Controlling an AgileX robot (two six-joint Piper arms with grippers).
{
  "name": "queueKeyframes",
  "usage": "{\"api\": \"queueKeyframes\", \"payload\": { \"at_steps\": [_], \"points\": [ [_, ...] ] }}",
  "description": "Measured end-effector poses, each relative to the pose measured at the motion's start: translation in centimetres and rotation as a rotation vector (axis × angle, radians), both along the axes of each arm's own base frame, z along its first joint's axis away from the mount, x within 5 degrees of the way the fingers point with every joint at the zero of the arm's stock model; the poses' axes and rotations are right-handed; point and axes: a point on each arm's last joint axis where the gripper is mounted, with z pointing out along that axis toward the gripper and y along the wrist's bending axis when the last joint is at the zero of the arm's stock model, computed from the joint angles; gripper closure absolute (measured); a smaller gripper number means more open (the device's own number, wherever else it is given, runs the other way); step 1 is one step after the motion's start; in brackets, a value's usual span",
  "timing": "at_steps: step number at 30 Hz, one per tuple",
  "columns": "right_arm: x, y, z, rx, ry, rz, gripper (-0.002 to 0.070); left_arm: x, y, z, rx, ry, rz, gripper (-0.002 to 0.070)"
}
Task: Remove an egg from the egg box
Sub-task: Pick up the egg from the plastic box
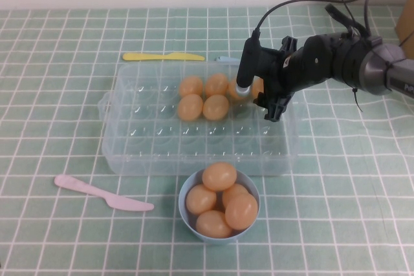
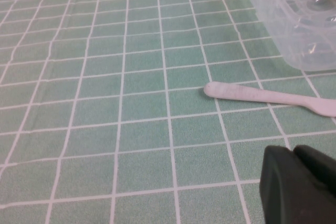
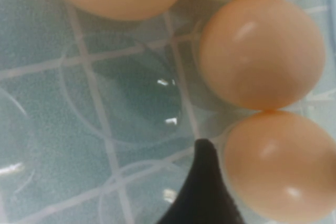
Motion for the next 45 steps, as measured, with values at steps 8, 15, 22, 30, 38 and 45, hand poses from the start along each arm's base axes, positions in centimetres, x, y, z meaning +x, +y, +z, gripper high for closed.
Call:
{"api": "queueKeyframes", "payload": {
  "at_steps": [8,15,22,30,38,45],
  "points": [
    [0.14,-0.29,-0.08,-0.001,0.001,-0.006,0.02,0.0,0.0,0.0,0.0,0.0,0.0,0.0678],
    [0.17,-0.35,-0.08,-0.001,0.001,-0.008,0.02,0.0,0.0,0.0,0.0,0.0,0.0,0.0678],
    [0.26,-0.22,-0.08,0.028,-0.001,-0.021,0.0192,0.0,0.0,0.0,0.0,0.0,0.0,0.0678],
    [0.27,-0.17,-0.08,0.04,0.0,-0.027,0.0163,0.0,0.0,0.0,0.0,0.0,0.0,0.0678],
    [0.29,-0.14,-0.37,0.039,0.011,-0.028,0.0162,0.0,0.0,0.0,0.0,0.0,0.0,0.0678],
    [0.31,-0.12,-0.33,0.041,0.01,-0.028,0.0162,0.0,0.0,0.0,0.0,0.0,0.0,0.0678]
  ]
}}
